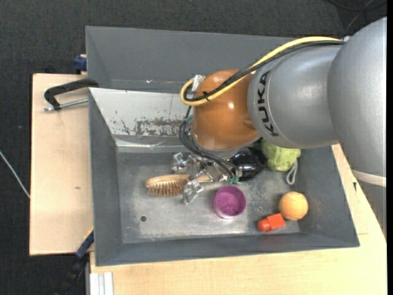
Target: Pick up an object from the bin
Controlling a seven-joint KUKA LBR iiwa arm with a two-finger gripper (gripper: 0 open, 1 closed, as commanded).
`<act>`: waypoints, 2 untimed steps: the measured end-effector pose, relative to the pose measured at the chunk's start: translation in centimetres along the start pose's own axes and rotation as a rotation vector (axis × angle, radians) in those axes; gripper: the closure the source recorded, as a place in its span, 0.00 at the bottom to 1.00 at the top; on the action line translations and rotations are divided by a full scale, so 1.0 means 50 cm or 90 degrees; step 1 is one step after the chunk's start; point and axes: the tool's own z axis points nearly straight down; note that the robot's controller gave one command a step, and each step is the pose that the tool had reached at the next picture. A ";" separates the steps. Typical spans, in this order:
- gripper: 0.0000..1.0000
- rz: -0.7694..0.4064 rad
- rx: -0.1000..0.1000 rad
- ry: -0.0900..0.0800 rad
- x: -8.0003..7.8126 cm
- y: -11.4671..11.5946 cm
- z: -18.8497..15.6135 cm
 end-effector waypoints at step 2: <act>1.00 0.000 0.001 -0.003 -0.002 0.001 -0.066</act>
Offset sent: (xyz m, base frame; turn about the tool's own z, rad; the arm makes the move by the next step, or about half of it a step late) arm -0.0002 0.0000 0.0823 0.0000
